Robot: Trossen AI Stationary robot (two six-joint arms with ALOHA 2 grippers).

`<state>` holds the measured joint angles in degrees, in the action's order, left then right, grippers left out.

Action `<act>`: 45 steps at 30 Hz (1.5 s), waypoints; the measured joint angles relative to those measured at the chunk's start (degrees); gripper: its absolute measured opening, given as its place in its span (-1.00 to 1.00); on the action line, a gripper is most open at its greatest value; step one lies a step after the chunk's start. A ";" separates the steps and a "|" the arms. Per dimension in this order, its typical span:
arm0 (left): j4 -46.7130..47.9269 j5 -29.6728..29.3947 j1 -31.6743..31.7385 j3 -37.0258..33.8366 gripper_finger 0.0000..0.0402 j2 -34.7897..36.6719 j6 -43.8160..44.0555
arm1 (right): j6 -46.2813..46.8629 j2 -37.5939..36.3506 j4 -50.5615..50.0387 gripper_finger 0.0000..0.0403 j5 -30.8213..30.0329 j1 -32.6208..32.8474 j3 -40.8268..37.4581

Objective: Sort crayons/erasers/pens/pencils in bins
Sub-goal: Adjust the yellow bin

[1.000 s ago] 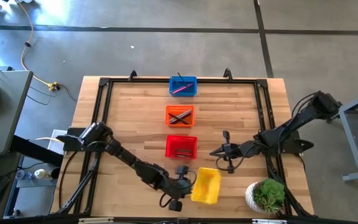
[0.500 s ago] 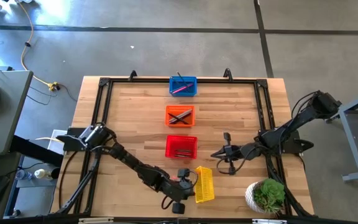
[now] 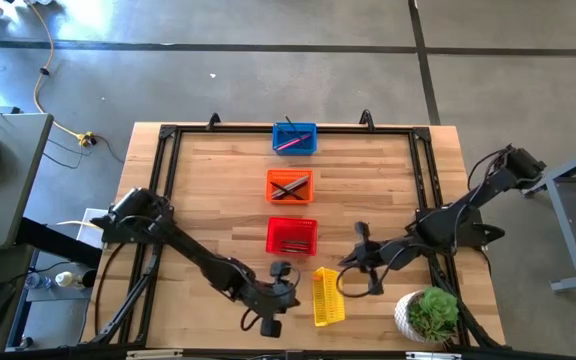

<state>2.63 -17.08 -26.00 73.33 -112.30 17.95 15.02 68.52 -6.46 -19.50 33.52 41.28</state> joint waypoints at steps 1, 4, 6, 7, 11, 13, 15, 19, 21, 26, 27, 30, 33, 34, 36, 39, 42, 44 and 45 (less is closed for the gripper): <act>-0.62 0.03 -0.24 -1.34 -1.00 0.64 0.57 | -0.03 1.30 -0.33 -1.00 1.27 -0.01 1.76; -2.75 0.23 -1.02 -4.71 -1.00 1.89 2.37 | -0.86 6.52 -3.27 -1.00 3.27 -0.18 7.71; -2.63 0.26 -1.77 -6.32 -1.00 2.29 2.96 | -1.70 11.04 -6.09 -1.00 4.65 -0.55 12.69; -2.60 0.21 -2.30 -7.04 -1.00 2.65 3.00 | -2.11 13.36 -8.18 -1.00 4.99 -0.62 15.24; -2.81 -0.26 -4.30 -9.02 -1.00 4.94 3.89 | -3.62 21.93 -17.01 -1.00 6.18 -0.66 24.40; -2.40 -1.15 -5.22 -10.14 -1.00 6.21 4.15 | -4.19 25.03 -20.29 -1.00 6.57 -0.85 28.18; -2.78 -2.78 -5.99 -11.26 -1.00 7.45 4.95 | -4.53 27.39 -24.08 -1.00 6.62 -1.00 30.81; -1.93 -6.49 -7.47 -12.83 -1.00 9.62 7.34 | -4.81 30.41 -27.90 -1.00 7.58 -2.17 33.59; -1.17 -8.38 -8.42 -13.01 -1.00 10.34 7.41 | -4.81 31.02 -27.61 -1.00 8.94 -2.84 33.98; -1.17 -10.01 -9.67 -12.98 -1.00 10.41 7.61 | -4.30 30.53 -30.20 -1.00 9.03 -3.48 33.94; -1.19 -10.05 -9.70 -12.96 -1.00 10.41 7.93 | -3.82 30.38 -30.61 -1.00 9.02 -3.48 33.94; -0.86 -10.20 -9.64 -12.97 -1.00 10.41 8.74 | -1.84 30.37 -33.68 -1.00 8.86 -3.20 33.98; -1.15 -10.23 -9.59 -12.97 -1.00 10.41 8.67 | -0.33 30.30 -35.33 -1.00 8.18 -2.41 33.98; -1.17 -10.20 -9.59 -12.97 -1.00 10.41 8.65 | -0.03 30.29 -35.62 -1.00 8.02 -2.15 33.98; -1.15 -10.18 -9.39 -12.97 -1.00 10.41 8.64 | 0.63 30.05 -36.31 -1.00 8.04 -1.50 33.98; -1.17 -10.03 -9.20 -12.97 -1.00 10.41 8.71 | 2.04 29.80 -37.56 -1.00 7.76 -0.55 33.96; -1.55 -10.03 -9.14 -12.97 -1.00 10.41 8.46 | 3.15 29.34 -39.24 -1.00 6.11 0.47 33.87; -1.82 -9.76 -9.16 -12.97 -1.00 10.39 8.46 | 3.91 28.77 -39.97 -1.00 5.50 1.24 33.87; -1.92 -9.51 -9.16 -12.97 -1.00 10.39 8.46 | 4.34 28.49 -40.04 -1.00 4.68 1.61 33.87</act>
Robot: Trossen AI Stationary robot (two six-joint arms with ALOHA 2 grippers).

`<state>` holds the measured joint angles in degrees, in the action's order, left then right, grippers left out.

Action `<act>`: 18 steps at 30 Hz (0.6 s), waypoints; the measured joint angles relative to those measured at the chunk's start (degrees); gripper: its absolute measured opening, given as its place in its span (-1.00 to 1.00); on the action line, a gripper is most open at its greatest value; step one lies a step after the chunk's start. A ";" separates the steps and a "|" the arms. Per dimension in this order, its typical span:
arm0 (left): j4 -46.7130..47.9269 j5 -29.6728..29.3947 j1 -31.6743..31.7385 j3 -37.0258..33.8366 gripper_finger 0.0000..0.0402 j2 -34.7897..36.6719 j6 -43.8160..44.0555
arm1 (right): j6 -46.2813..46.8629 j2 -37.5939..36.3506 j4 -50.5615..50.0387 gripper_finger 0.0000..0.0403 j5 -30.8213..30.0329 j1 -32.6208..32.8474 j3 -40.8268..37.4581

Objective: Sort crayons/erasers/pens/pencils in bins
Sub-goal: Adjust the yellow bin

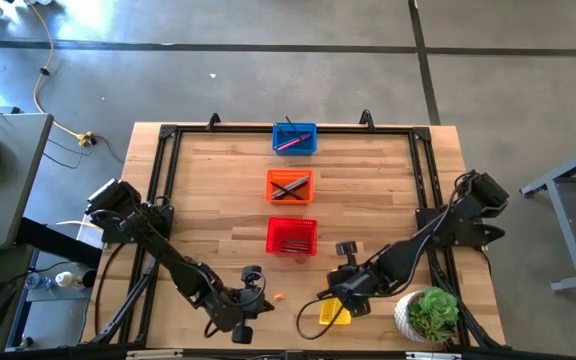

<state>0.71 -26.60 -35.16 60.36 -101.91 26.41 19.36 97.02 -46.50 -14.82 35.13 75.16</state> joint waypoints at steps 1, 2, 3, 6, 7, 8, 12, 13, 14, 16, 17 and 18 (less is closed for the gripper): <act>-0.02 0.14 0.00 0.00 -1.00 0.00 0.00 | 0.31 -0.25 -0.02 -1.00 -0.65 0.37 0.00; -0.02 0.21 0.00 0.00 -1.00 0.00 0.00 | 0.99 -0.55 -0.40 -1.00 -1.44 0.98 -0.02; -0.03 0.21 0.00 0.00 -1.00 0.00 0.00 | 1.58 -0.85 -1.06 -1.00 -1.93 1.44 -0.02; -0.12 0.21 0.00 0.00 -1.00 0.00 0.00 | 4.17 -1.38 -2.11 -1.00 -3.69 3.05 -0.02; -0.15 0.21 0.00 0.00 -1.00 0.00 0.00 | 5.06 -1.40 -2.74 -1.00 -4.18 3.63 -0.11; -0.16 0.21 0.00 0.00 -1.00 0.00 0.00 | 5.85 -1.40 -2.86 -1.00 -4.31 4.23 -0.25; -0.76 0.64 0.67 0.02 -1.00 -0.04 -0.02 | 8.31 -1.43 -3.06 -1.00 -6.04 6.32 -0.37; -0.73 1.00 0.96 0.00 -1.00 -0.04 -0.15 | 8.24 -1.43 -3.07 -0.99 -5.84 6.54 -0.37; -0.72 1.45 1.31 0.00 -1.00 -0.04 -0.57 | 7.55 -1.43 -3.42 -0.97 -4.85 6.52 -0.25; -0.72 2.64 2.14 0.01 -1.00 -0.04 -1.70 | 5.04 -1.43 -3.50 -0.89 -1.88 5.88 0.33; -0.65 3.11 2.52 0.00 -1.00 -0.04 -2.22 | 2.97 -1.43 -3.24 -0.83 -0.01 5.34 0.71; -0.48 3.67 2.87 0.02 -1.00 -0.04 -2.75 | 0.75 -1.43 -3.12 -0.76 1.70 4.73 1.03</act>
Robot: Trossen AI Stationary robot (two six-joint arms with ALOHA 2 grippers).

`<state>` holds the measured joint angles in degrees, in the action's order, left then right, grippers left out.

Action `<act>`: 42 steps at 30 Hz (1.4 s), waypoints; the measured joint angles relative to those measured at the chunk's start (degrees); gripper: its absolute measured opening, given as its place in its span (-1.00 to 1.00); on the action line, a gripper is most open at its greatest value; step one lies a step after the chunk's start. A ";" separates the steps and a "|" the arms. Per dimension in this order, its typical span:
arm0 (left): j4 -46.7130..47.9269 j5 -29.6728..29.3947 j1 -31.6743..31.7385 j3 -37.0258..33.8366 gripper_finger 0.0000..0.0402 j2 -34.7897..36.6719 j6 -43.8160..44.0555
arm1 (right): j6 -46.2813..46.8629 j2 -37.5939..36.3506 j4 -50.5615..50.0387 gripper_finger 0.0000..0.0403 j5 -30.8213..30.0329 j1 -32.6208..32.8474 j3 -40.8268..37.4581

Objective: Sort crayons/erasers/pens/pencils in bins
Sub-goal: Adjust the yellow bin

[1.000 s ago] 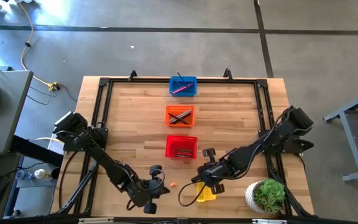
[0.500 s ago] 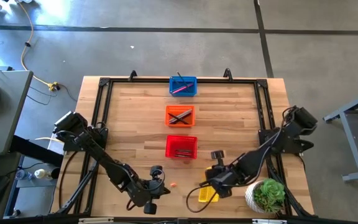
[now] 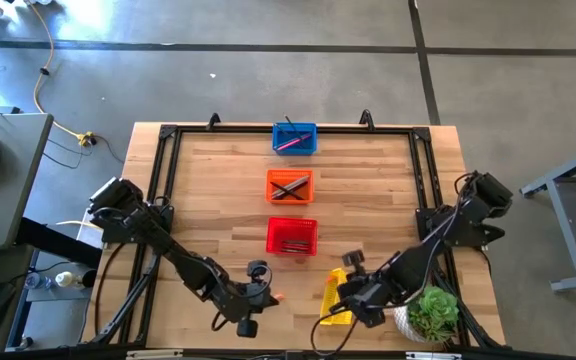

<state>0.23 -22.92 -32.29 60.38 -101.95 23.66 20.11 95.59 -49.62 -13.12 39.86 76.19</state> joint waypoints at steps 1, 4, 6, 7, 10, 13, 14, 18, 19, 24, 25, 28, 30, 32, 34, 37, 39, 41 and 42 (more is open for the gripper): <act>0.07 0.17 0.26 0.00 -1.00 0.00 -0.34 | -2.49 0.00 -0.07 -0.69 1.60 -0.60 0.37; 0.86 0.47 0.72 0.00 -1.00 0.00 -0.88 | -11.86 0.00 0.44 -0.46 4.84 -2.54 1.45; 1.68 0.46 0.78 0.00 -1.00 -0.02 -0.45 | -17.64 -0.02 0.77 -0.34 6.75 -3.95 1.52; 1.78 0.42 0.78 0.00 -1.00 -0.02 -0.25 | -20.23 -0.02 0.85 -0.30 8.16 -4.66 1.52; 1.71 0.36 0.77 0.00 -1.00 -0.02 0.38 | -24.81 0.29 1.60 -0.26 11.21 -6.59 1.52; 1.71 0.23 0.78 0.00 -1.00 -0.02 1.24 | -27.27 0.46 2.70 -0.32 13.01 -7.79 1.50; 1.68 0.20 0.86 0.00 -1.00 -0.02 1.23 | -27.59 0.43 3.73 -0.37 13.13 -8.15 1.51; -1.06 0.17 1.92 0.02 -1.00 -0.50 1.63 | -26.42 0.77 6.53 -0.68 12.65 -9.73 1.48; -2.74 0.29 2.32 0.07 -1.00 -1.14 1.43 | -26.15 1.38 7.68 -0.79 12.82 -10.24 1.44; -15.06 3.99 4.81 0.07 -1.00 -6.95 -2.70 | -27.54 4.62 6.81 -0.91 13.10 -11.26 1.09; -17.81 4.72 5.29 0.07 -1.00 -8.19 -3.35 | -27.50 4.74 6.52 -0.89 13.74 -11.26 1.10; -22.27 4.90 6.45 0.19 -1.00 -10.93 -4.70 | -26.02 4.87 5.54 -0.93 14.84 -10.95 1.11; -23.35 5.10 7.19 1.37 -1.00 -12.22 -5.85 | -24.92 4.45 4.85 -0.98 14.88 -10.45 1.11; -23.36 6.19 7.69 2.73 -1.00 -13.15 -7.44 | -23.30 4.24 3.41 -0.98 14.86 -9.82 1.20; -23.36 7.03 8.07 3.34 -1.00 -13.59 -8.74 | -21.02 4.26 1.36 -0.97 14.86 -8.99 1.22; -23.30 7.08 8.45 3.37 -1.00 -13.60 -9.29 | -18.79 4.26 -0.16 -0.99 12.97 -7.24 1.21; -23.17 7.09 8.67 3.37 -1.00 -13.62 -9.31 | -17.78 4.20 -0.68 -1.00 11.39 -6.03 1.21; -23.11 7.18 8.71 3.37 -1.00 -13.60 -9.27 | -16.15 4.17 -0.76 -1.00 10.45 -5.03 1.22; -22.82 7.18 8.70 3.39 -1.00 -13.60 -9.26 | -15.19 4.15 -1.02 -1.00 9.99 -4.41 1.22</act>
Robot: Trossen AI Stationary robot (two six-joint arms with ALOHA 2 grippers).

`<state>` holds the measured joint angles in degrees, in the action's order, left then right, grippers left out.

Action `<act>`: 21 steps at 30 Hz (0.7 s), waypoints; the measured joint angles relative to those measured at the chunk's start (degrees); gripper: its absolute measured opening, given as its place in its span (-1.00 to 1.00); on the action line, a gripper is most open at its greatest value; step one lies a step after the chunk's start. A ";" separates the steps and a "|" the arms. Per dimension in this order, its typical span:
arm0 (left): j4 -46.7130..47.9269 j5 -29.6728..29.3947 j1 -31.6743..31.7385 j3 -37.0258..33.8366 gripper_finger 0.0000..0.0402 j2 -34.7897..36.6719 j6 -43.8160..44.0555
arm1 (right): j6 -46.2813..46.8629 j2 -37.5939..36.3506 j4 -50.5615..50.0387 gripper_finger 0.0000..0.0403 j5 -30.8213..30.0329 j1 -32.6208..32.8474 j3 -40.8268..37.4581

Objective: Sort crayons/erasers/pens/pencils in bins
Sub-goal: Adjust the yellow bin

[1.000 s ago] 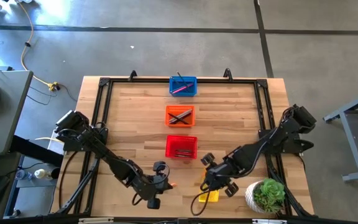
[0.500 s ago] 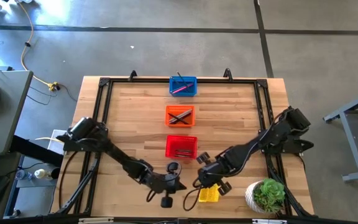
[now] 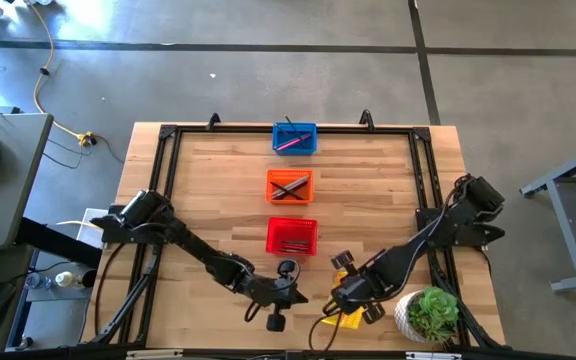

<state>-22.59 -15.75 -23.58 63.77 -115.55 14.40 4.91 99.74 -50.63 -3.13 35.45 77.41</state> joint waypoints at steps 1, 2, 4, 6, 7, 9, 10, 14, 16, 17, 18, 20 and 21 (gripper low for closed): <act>0.34 -0.02 -0.01 0.00 -1.00 0.00 0.03 | 0.98 0.00 -0.38 -1.00 -0.36 0.59 0.00; 0.54 0.00 -0.01 0.00 -1.00 0.00 0.07 | 1.99 0.00 -0.73 -1.00 -0.98 1.23 0.00; 0.43 0.00 -0.02 0.00 -1.00 0.00 0.14 | 4.03 0.00 -1.20 -1.00 -2.45 2.64 0.00; 0.56 0.00 -0.05 0.00 -1.00 0.00 0.22 | 6.27 0.00 -1.53 -1.00 -3.78 4.07 -0.01; 0.68 0.02 -0.05 -0.02 -1.00 0.00 0.32 | 7.53 0.00 -1.61 -1.00 -4.60 4.87 -0.01; 0.65 0.15 -0.05 0.00 -1.00 0.00 0.34 | 10.11 -0.02 -1.76 -1.00 -6.31 6.40 -0.04; 0.66 0.16 -0.05 0.00 -1.00 0.00 0.34 | 11.33 -0.09 -1.58 -1.00 -7.18 7.15 -0.30; 0.71 0.48 -0.05 0.00 -1.00 0.00 0.34 | 16.81 -0.09 -1.55 -1.00 -10.26 9.72 -1.96; 1.01 1.21 -0.05 0.00 -1.00 0.00 0.35 | 19.34 -0.09 -1.13 -1.00 -10.92 10.61 -3.40; 1.21 1.54 -0.05 0.00 -1.00 0.00 0.34 | 20.56 -0.09 -0.94 -1.00 -11.05 10.89 -4.28; 1.57 1.62 -0.05 0.00 -1.00 0.00 0.34 | 21.69 -0.09 -0.55 -1.00 -11.00 11.13 -5.26; 2.96 1.48 -0.05 -0.02 -1.00 0.24 0.36 | 23.33 -0.09 1.91 -1.00 -10.20 11.43 -7.67; 3.48 1.42 -0.05 -0.02 -1.00 0.38 0.36 | 23.60 -0.09 3.24 -1.00 -9.71 11.51 -8.97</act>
<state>-19.10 -14.33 -23.64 63.75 -115.16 14.76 28.51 99.66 -47.39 -12.84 46.96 68.43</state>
